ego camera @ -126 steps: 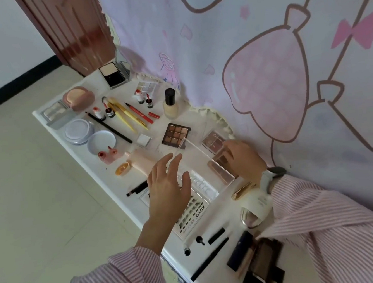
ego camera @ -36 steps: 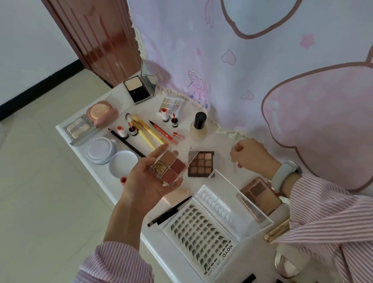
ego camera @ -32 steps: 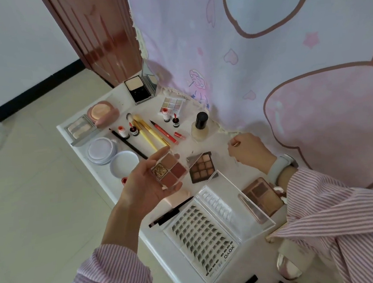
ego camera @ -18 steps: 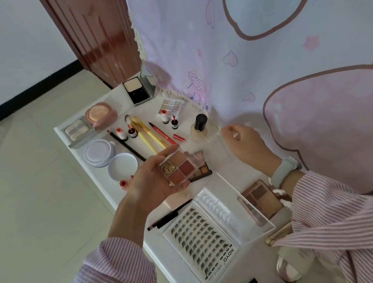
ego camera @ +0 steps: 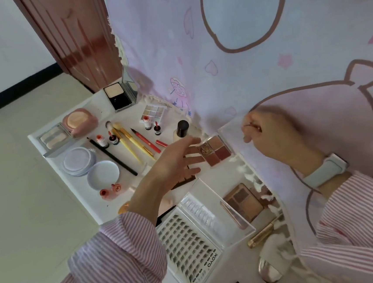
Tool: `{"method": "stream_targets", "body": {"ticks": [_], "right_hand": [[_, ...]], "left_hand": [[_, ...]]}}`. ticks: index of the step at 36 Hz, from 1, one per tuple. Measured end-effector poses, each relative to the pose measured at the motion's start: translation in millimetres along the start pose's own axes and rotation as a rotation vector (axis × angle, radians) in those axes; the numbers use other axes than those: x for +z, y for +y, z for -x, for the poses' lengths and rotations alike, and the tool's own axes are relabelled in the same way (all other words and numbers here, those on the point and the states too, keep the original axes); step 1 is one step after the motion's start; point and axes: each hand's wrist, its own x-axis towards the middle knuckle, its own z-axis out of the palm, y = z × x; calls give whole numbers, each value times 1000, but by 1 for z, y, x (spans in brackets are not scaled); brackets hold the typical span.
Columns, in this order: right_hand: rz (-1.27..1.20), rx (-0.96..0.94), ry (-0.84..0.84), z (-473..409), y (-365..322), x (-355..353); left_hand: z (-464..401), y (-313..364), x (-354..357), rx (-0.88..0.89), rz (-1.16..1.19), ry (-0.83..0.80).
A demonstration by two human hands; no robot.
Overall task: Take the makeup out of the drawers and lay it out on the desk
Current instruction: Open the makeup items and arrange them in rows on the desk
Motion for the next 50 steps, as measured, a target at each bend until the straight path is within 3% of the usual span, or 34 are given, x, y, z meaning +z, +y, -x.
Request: {"method": "stream_targets", "body": {"ticks": [6, 10, 16, 20, 26, 33, 42, 50], "right_hand": [[405, -53, -60, 19, 3, -5], [512, -33, -112, 24, 10, 2], [495, 25, -225, 16, 20, 23], [452, 51, -287, 9, 27, 40], [487, 69, -263, 2, 37, 63], [503, -5, -210, 0, 43, 81], [310, 76, -187, -6, 41, 84], [499, 24, -98, 3, 43, 88]], "left_hand": [[-6, -1, 13, 44, -381, -18], [-12, -5, 16, 154, -529, 57], [-20, -21, 7, 531, -928, 239], [-28, -34, -2, 852, -1231, 138], [-39, -34, -6, 657, -1547, -25], [-48, -35, -14, 709, -1625, -67], [-51, -38, -18, 826, -1598, -30], [-46, -38, -19, 840, -1571, 28]]}}
